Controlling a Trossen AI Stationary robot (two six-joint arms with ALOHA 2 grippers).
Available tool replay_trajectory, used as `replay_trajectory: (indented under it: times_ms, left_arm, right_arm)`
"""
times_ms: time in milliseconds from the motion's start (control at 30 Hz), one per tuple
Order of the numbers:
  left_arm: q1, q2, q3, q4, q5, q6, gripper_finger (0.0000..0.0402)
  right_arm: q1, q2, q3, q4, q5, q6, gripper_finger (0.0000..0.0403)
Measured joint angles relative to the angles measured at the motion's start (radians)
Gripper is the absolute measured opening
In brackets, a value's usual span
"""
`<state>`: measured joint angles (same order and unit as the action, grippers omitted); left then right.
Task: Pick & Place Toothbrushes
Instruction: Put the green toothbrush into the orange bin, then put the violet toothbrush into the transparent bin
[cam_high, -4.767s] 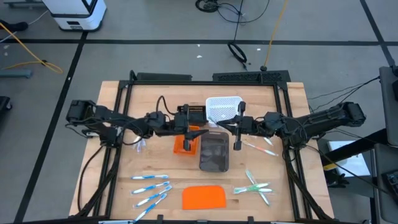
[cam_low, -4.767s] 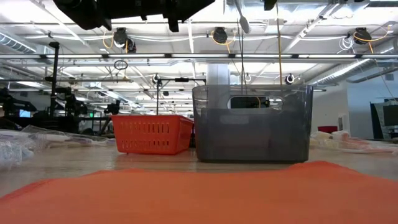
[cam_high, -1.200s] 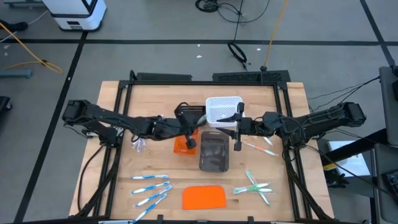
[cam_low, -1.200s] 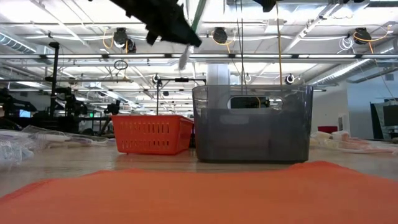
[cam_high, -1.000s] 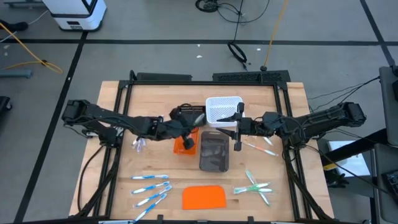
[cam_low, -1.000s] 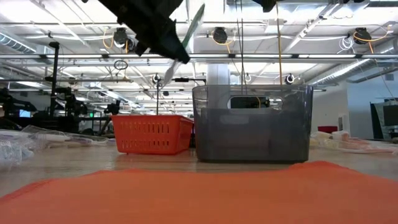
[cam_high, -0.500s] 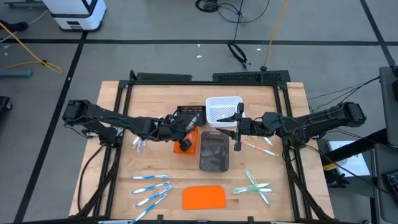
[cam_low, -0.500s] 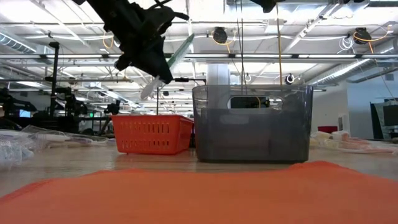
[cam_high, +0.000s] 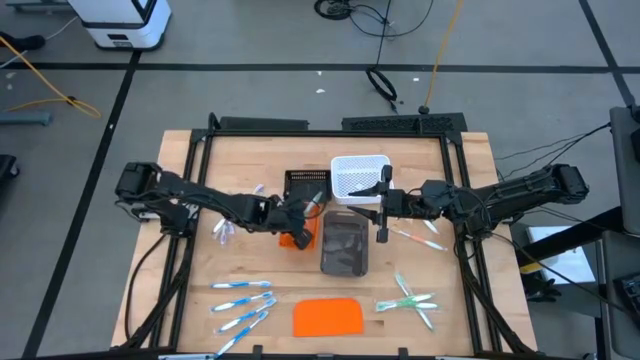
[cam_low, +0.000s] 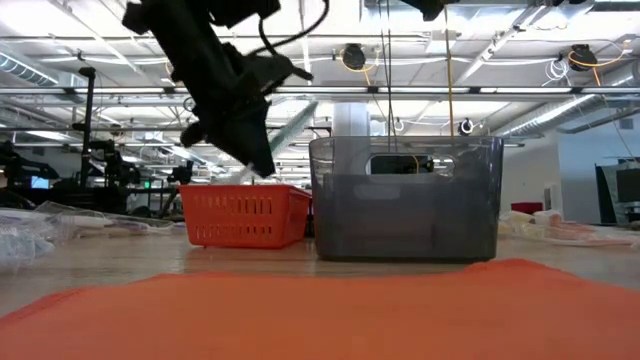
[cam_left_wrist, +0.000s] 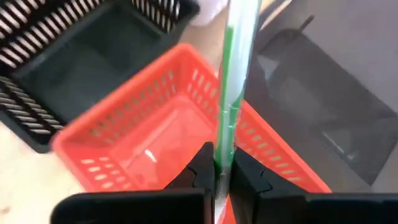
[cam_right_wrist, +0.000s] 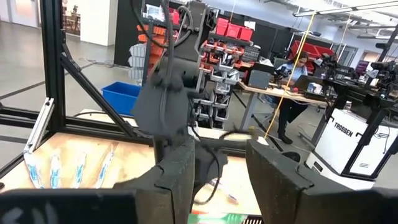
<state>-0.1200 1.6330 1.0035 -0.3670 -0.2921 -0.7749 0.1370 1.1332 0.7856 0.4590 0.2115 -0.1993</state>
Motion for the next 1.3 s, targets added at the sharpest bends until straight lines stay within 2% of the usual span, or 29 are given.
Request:
replay_trajectory:
  times_ms: [300, 633, 1000, 1300]
  left_arm:
    - [0.002, 0.048, 0.0, 0.003, 0.03, -0.024, 0.0006]
    - [0.002, 0.047, 0.0, -0.034, 0.024, -0.085, 0.0063]
    - [0.002, 0.047, 0.0, -0.033, 0.022, -0.081, 0.0067]
    - [0.015, 0.014, 0.0, -0.073, 0.021, -0.012, 0.0067]
  right_arm:
    - [0.0, 0.0, 0.0, -0.004, 0.0, 0.0, 0.0133]
    - [0.0, 0.0, 0.0, -0.008, 0.0, 0.0, 0.0131]
    - [0.0, 0.0, 0.0, -0.008, 0.0, 0.0, 0.013]
    - [0.0, 0.0, 0.0, -0.008, 0.0, 0.0, 0.013]
